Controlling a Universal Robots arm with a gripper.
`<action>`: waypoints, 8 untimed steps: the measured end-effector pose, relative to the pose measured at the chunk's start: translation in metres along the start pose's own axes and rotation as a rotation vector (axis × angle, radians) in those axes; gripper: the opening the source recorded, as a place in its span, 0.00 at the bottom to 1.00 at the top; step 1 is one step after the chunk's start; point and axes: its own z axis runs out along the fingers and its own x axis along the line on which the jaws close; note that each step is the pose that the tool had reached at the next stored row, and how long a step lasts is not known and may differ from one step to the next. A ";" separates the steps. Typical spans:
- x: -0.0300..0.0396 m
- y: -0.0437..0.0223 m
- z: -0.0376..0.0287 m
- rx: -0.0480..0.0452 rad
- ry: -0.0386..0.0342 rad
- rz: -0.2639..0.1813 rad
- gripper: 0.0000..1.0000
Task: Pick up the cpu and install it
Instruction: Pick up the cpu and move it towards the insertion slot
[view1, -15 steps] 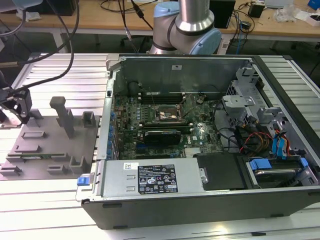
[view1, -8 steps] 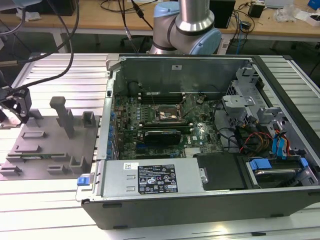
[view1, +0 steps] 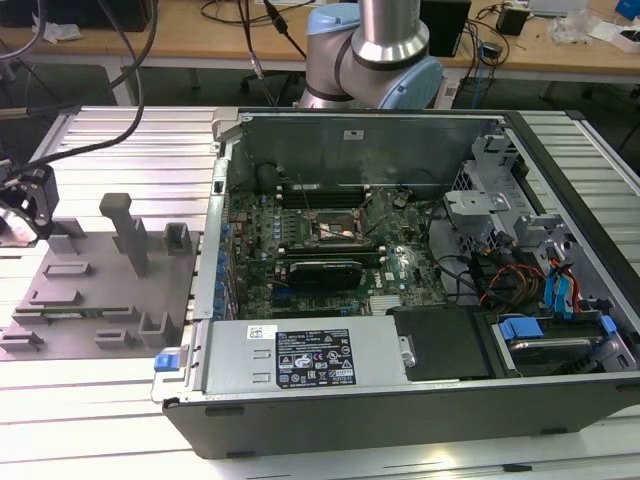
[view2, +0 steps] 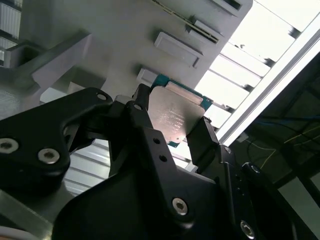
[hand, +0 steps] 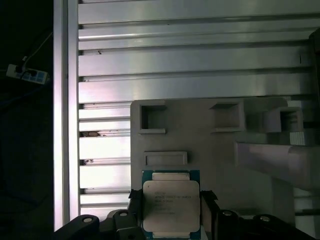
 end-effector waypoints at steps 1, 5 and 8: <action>0.0000 0.0001 -0.0010 0.0000 0.0000 0.000 0.55; -0.0002 0.0003 -0.0026 0.0000 -0.0001 0.000 0.55; -0.0004 0.0004 -0.0034 0.0000 0.0000 0.000 0.55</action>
